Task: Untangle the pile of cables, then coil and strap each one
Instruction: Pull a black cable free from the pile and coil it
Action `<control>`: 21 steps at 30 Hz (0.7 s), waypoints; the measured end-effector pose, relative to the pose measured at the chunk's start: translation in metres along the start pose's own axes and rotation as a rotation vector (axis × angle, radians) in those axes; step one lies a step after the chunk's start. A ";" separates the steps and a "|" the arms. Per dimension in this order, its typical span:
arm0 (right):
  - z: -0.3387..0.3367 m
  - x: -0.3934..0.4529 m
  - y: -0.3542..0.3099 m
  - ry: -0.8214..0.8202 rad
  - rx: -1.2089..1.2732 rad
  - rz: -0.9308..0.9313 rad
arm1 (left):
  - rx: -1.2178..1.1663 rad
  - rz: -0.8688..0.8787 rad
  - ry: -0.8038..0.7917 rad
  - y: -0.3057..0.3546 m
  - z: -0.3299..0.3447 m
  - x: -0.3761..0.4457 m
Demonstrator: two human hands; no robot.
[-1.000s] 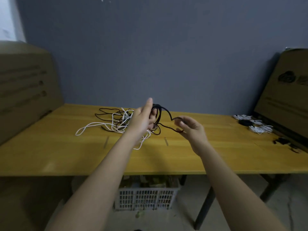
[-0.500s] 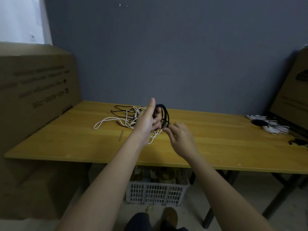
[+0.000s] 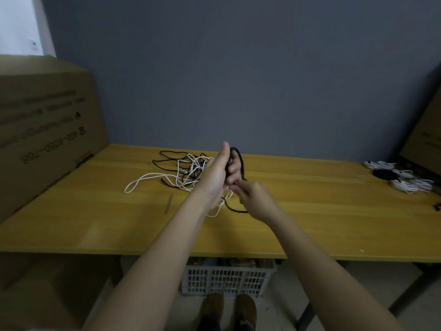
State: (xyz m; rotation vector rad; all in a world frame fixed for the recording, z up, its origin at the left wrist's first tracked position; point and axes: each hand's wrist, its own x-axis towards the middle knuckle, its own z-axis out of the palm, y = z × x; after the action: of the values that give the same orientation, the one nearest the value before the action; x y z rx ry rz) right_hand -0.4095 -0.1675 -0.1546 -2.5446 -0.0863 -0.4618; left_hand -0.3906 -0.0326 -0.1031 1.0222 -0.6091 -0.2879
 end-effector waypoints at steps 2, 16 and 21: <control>0.011 -0.002 0.000 -0.030 0.050 -0.060 | 0.094 0.039 0.101 -0.004 -0.005 0.021; 0.010 0.009 -0.014 0.075 0.813 -0.148 | 1.206 0.049 0.132 -0.023 -0.060 0.080; -0.016 0.036 -0.015 0.239 0.065 -0.307 | 1.483 0.022 -0.016 -0.006 -0.087 0.072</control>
State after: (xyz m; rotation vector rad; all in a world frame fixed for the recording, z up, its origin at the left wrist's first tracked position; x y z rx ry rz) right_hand -0.3832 -0.1644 -0.1227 -2.4003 -0.3989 -0.8635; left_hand -0.2812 -0.0096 -0.1164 2.4219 -0.8399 0.2635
